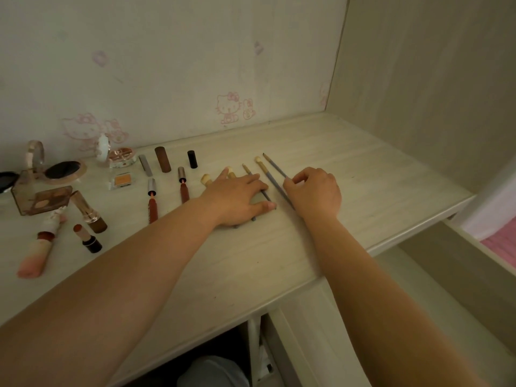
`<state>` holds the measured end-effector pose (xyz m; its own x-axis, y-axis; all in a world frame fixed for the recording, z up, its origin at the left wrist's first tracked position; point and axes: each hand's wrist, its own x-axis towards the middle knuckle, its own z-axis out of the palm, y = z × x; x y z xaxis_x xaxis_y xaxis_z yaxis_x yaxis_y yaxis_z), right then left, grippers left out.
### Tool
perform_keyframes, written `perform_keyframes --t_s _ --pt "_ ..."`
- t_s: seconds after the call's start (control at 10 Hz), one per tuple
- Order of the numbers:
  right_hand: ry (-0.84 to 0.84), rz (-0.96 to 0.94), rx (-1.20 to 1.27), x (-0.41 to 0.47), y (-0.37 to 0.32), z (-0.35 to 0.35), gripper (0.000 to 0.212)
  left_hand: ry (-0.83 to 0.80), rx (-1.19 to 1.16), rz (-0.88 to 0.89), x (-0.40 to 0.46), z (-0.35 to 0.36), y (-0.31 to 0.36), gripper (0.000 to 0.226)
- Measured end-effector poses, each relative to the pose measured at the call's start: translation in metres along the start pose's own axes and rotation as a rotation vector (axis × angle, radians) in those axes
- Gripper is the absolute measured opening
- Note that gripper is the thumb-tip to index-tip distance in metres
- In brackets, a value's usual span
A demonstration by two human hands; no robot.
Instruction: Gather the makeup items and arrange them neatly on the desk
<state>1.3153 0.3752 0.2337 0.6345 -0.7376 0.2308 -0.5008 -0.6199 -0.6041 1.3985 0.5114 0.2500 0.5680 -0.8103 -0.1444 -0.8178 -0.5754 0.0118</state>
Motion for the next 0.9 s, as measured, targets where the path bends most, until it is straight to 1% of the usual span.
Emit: perform_keyframes --t_s 0.1,0.2,0.3,0.6,0.8,0.9 --pt "0.013 -0.056 -0.121 0.010 0.000 0.004 0.027 0.000 -0.015 0.018 0.001 0.001 -0.003 0.064" --pt "-0.005 -0.037 -0.201 0.018 -0.001 0.008 0.028 0.015 -0.028 0.027 0.002 0.002 -0.004 0.063" --pt "-0.040 -0.001 -0.210 0.021 0.000 0.009 0.027 0.027 -0.036 0.031 0.003 0.003 -0.005 0.062" --pt "-0.040 0.108 -0.185 0.010 0.005 0.004 0.026 0.034 -0.032 0.020 0.000 0.003 -0.002 0.063" --pt "-0.040 0.117 -0.192 0.004 0.005 0.001 0.027 0.068 -0.049 0.008 -0.001 0.004 0.007 0.065" --pt "0.003 0.088 -0.130 0.000 0.002 0.000 0.026 0.094 -0.077 -0.005 0.001 0.005 0.009 0.065"
